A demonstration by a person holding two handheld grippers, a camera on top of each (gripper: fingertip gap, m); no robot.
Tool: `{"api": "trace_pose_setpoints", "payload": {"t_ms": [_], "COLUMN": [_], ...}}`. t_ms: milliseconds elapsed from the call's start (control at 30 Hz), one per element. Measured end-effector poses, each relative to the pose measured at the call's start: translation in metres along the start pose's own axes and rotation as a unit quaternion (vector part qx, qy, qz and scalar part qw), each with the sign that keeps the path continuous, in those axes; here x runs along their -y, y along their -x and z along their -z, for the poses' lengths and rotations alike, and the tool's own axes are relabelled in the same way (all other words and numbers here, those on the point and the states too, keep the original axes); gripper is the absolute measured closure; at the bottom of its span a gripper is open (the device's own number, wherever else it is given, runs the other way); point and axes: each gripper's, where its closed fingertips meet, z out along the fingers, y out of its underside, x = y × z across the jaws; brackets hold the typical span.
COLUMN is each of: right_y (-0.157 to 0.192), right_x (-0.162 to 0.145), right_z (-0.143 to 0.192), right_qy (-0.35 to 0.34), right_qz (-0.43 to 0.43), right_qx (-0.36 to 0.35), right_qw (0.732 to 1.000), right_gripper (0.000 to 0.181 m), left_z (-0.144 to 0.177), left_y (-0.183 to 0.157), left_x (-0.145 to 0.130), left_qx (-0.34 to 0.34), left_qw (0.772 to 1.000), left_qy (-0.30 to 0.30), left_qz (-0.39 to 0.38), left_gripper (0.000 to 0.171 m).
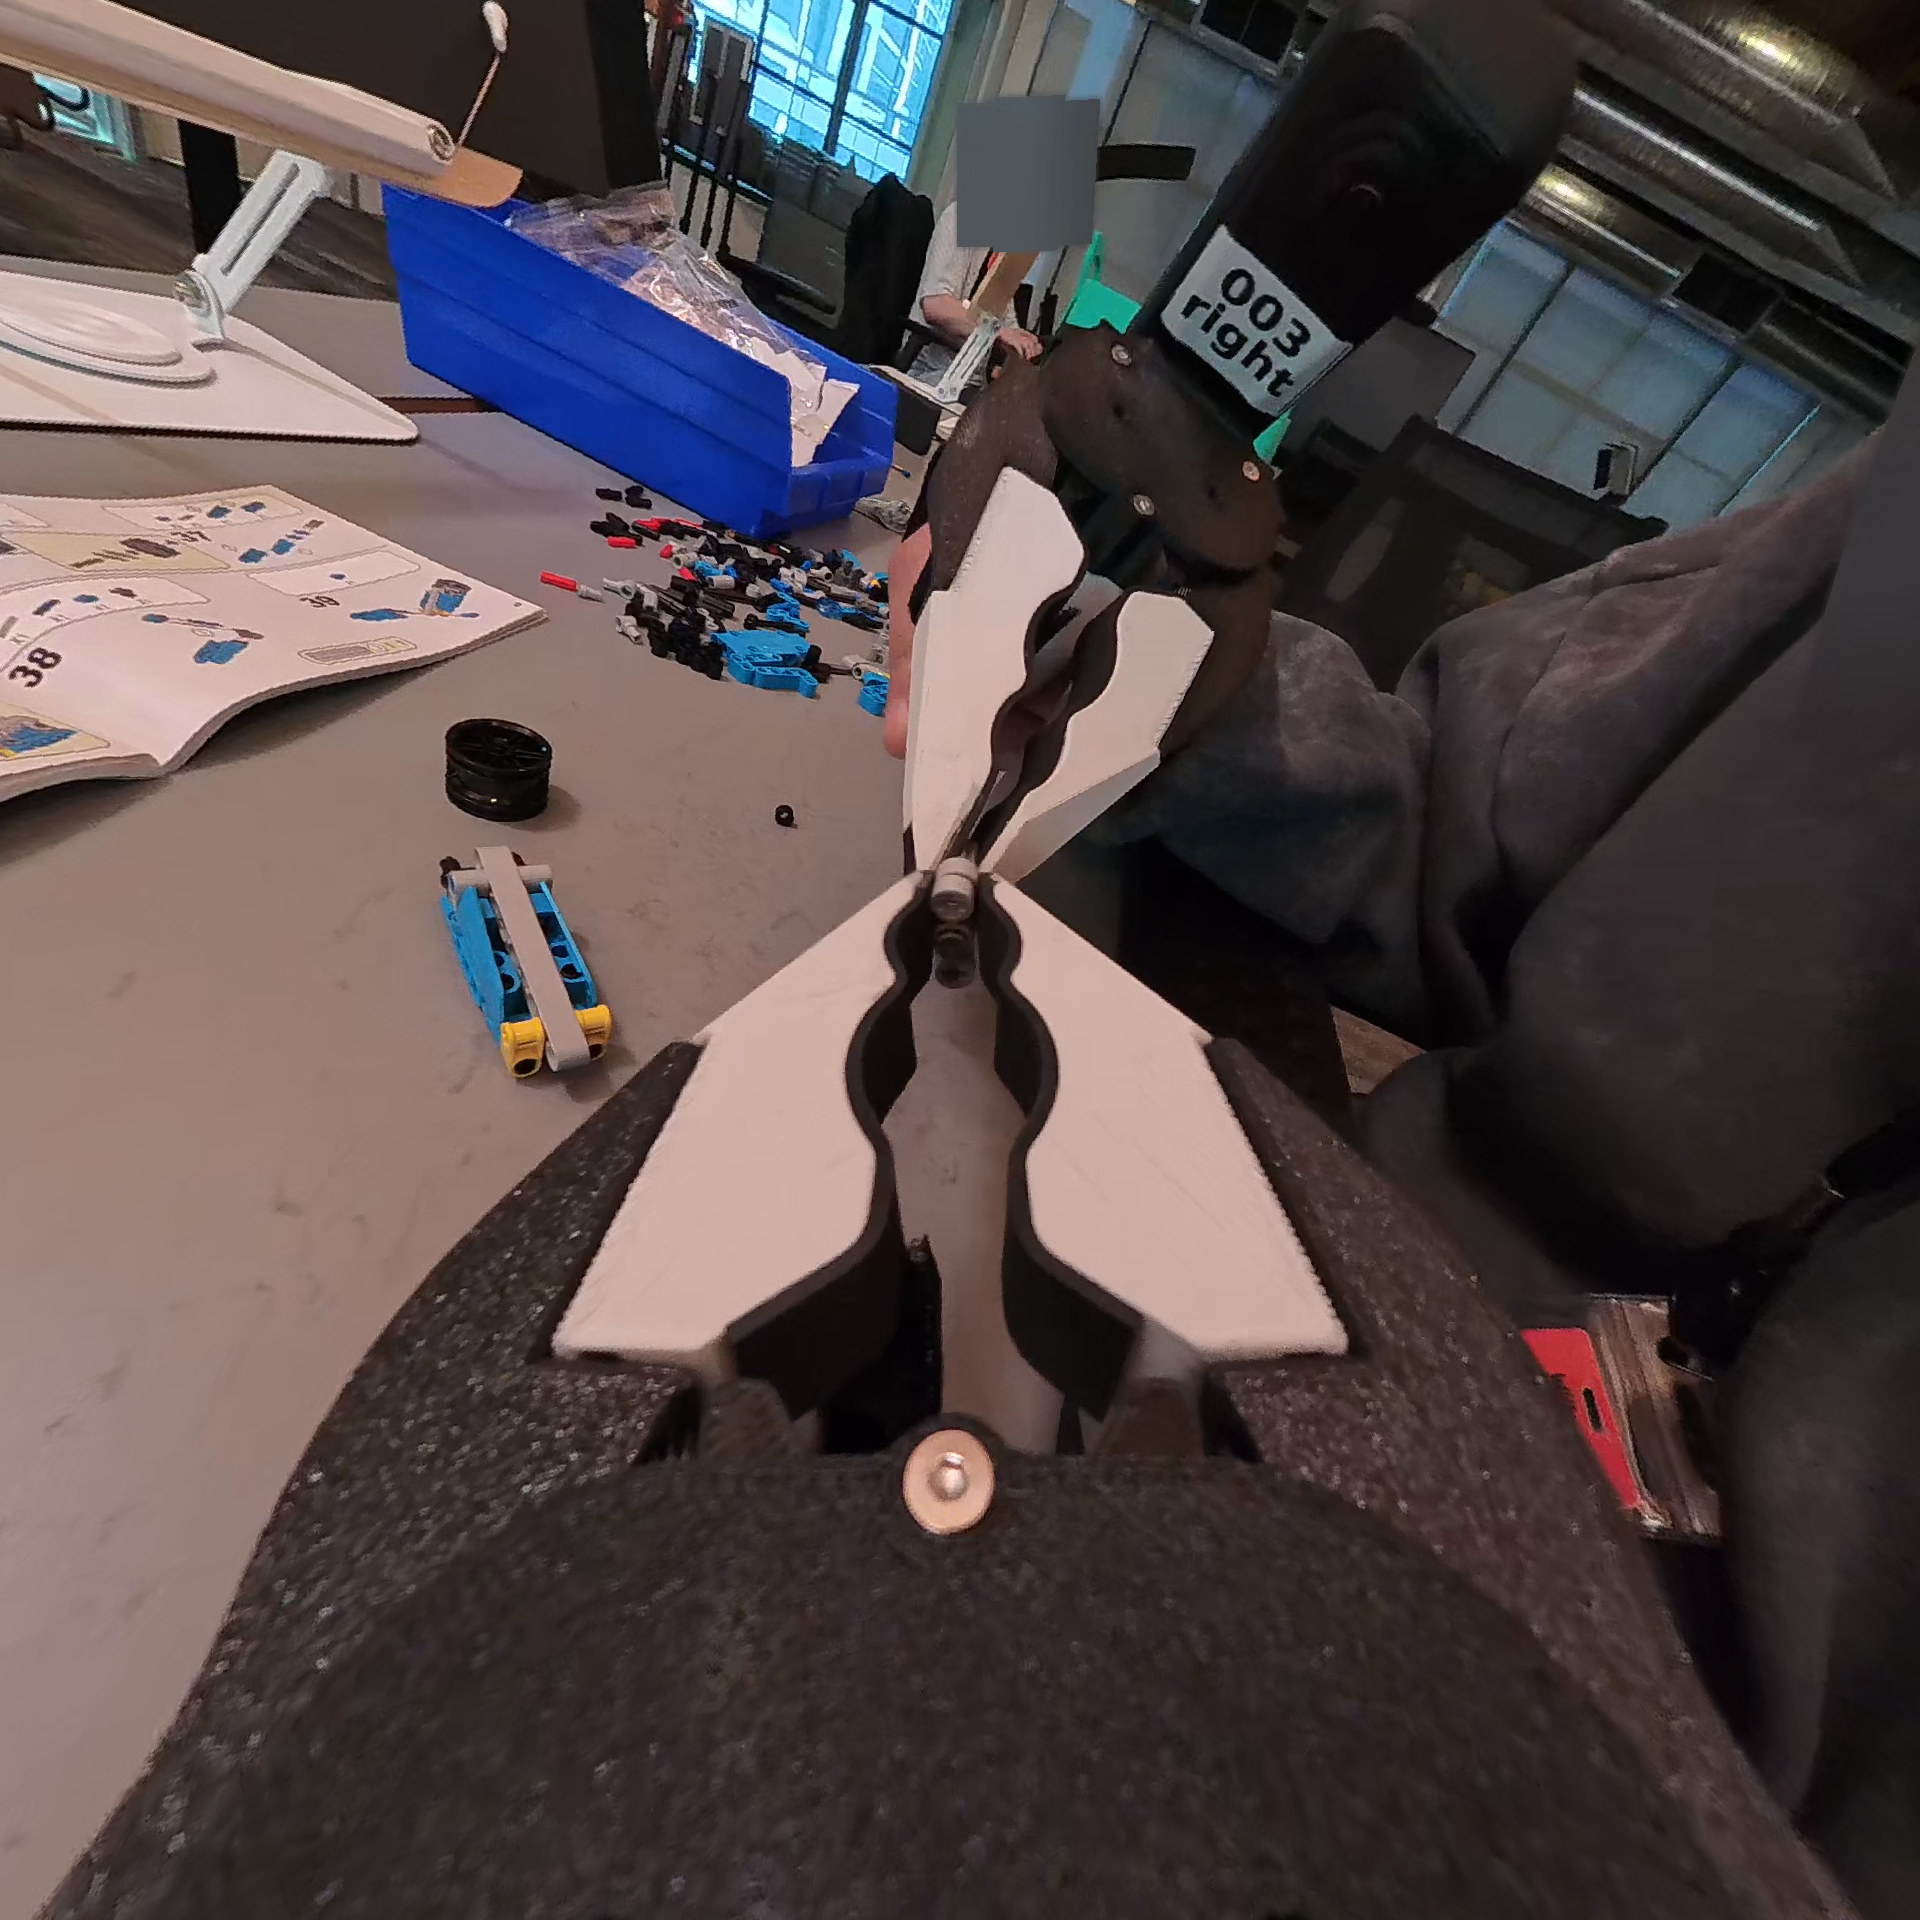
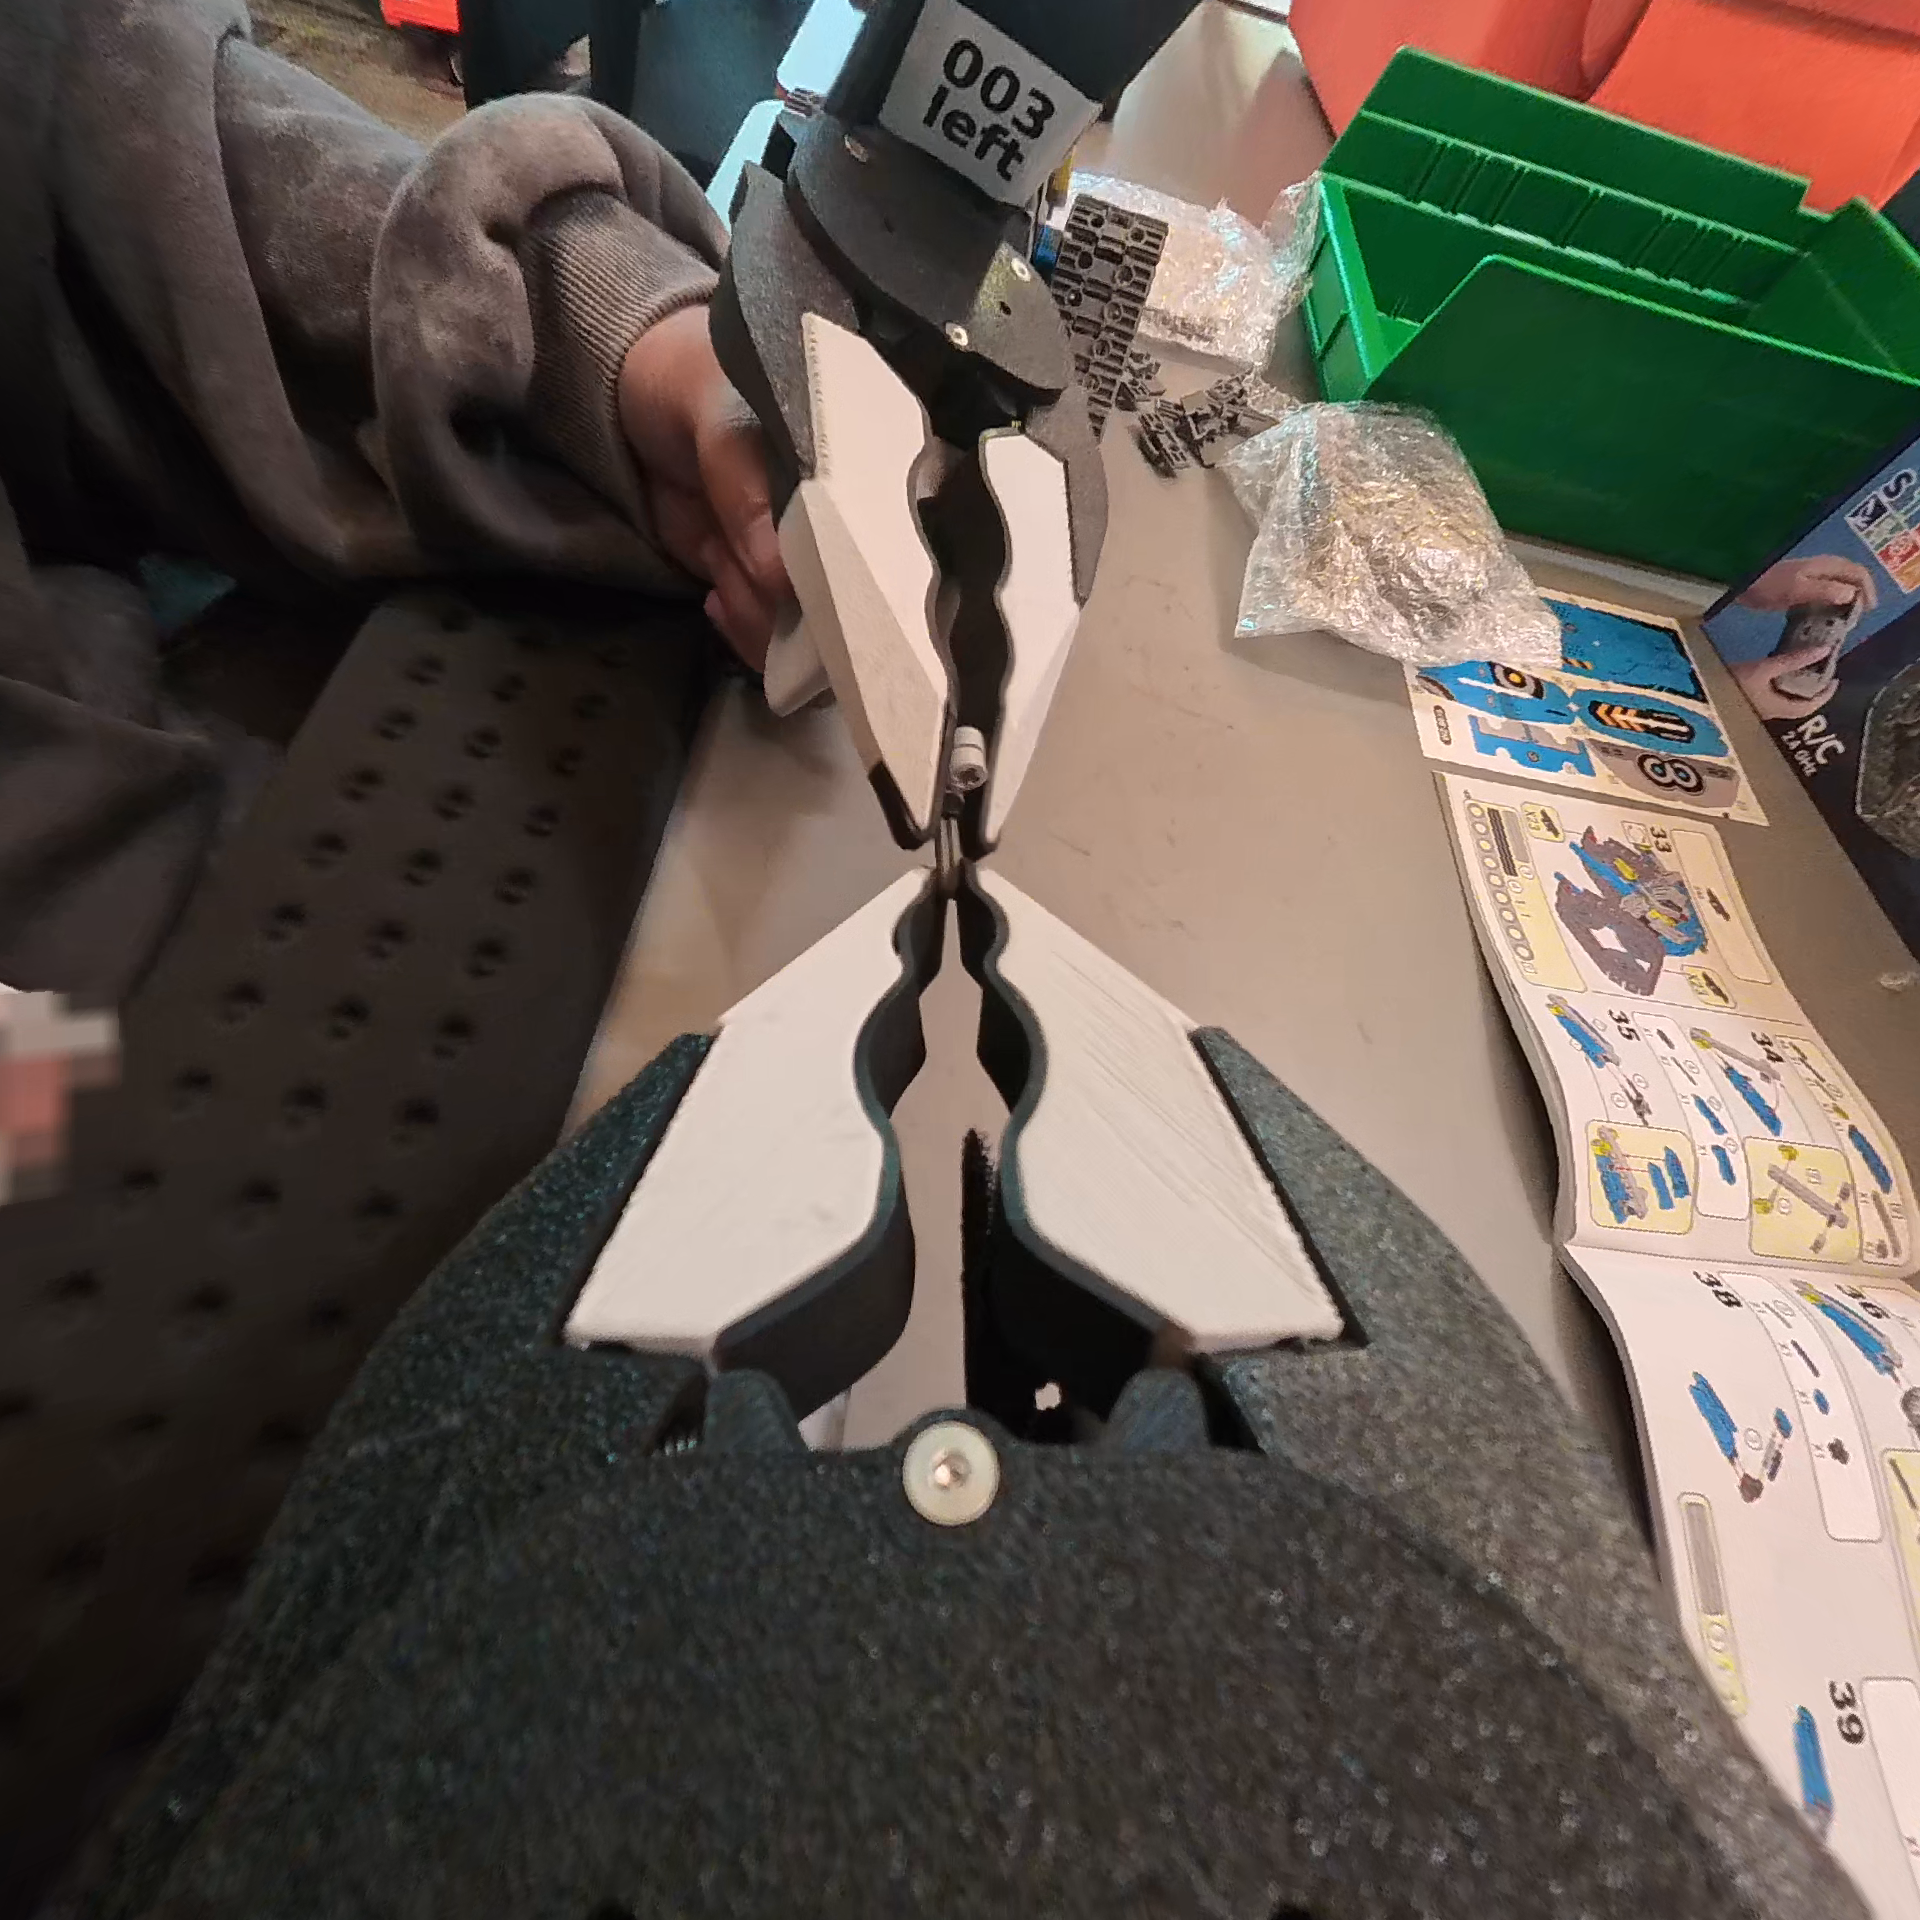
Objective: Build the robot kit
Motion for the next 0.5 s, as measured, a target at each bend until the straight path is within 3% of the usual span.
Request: {"api": "trace_pose_setpoints", "payload": {"t_ms": [400, 433, 500], "right_y": [-0.002, -0.003, -0.007], "right_x": [-0.018, -0.019, -0.026], "right_z": [-0.003, -0.002, 0.000], "right_qy": [0.010, 0.013, 0.032], "right_qz": [-0.045, -0.052, -0.044], "right_qx": [0.033, 0.035, 0.023], "right_qw": [0.998, 0.998, 0.998], "right_gripper": [0.179, 0.179, 0.178], "left_z": [-0.006, -0.006, -0.006], "left_y": [0.009, 0.011, 0.012], "left_x": [-0.013, -0.013, -0.013], "left_qx": [0.006, 0.015, 0.026], "left_qw": [1.000, 0.999, 0.999], "left_qy": [0.030, 0.031, 0.029], "left_qz": [-0.002, -0.004, -0.006], "left_gripper": [0.164, 0.161, 0.138]}}
